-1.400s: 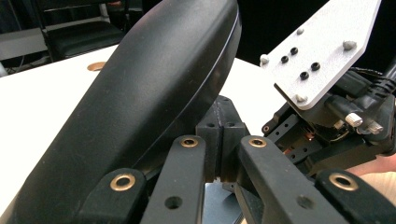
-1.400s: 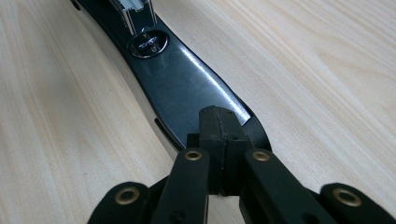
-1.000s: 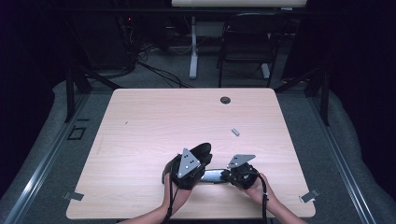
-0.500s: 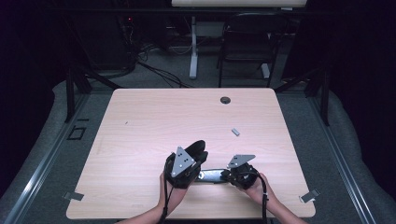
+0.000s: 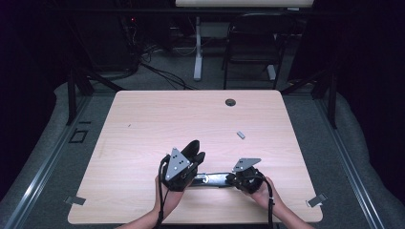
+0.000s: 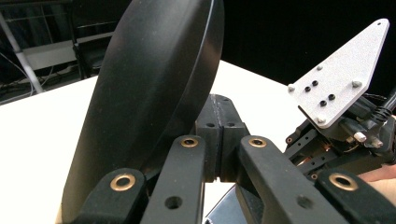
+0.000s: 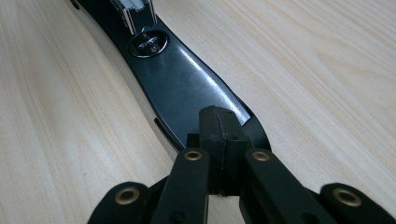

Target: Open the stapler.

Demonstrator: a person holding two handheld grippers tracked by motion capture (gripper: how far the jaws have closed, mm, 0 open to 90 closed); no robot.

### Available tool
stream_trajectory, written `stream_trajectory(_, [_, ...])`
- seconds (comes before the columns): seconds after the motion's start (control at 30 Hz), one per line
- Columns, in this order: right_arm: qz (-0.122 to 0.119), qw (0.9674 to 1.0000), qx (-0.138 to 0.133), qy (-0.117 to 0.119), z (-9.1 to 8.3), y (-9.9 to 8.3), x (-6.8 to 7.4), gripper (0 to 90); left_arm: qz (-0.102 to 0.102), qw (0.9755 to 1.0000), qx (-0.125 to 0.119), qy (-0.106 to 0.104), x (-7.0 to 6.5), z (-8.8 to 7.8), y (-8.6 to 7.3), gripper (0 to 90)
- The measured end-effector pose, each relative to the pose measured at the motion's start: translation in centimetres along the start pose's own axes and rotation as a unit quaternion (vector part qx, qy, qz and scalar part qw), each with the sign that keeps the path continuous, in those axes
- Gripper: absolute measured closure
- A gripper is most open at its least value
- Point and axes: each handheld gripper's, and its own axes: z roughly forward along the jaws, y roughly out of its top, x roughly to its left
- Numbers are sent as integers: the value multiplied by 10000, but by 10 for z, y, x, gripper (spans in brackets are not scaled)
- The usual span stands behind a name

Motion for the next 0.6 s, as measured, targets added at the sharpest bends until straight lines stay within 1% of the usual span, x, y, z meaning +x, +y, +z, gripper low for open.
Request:
stream_trajectory(0.1, [-9, 10000, 9, 0, 0, 0, 0, 900, 49, 10000, -13, 50, 2, -4, 0, 900])
stream_trajectory(0.2, [-12, 10000, -5, -5, 0, 0, 0, 900, 45, 9999, -47, 107, 5, -7, 1, 900])
stream_trajectory(0.37, [-11, 10000, -4, 0, 0, 0, 0, 900, 86, 9998, -69, 148, 8, -13, 1, 900])
stream_trajectory(0.47, [3, 10000, -16, 17, 0, 0, 0, 900, 54, 9997, -94, 201, 10, -16, 1, 900])
stream_trajectory(0.6, [7, 10000, -18, 13, 0, 0, 0, 900, 54, 9997, -105, 208, 13, -19, 1, 900])
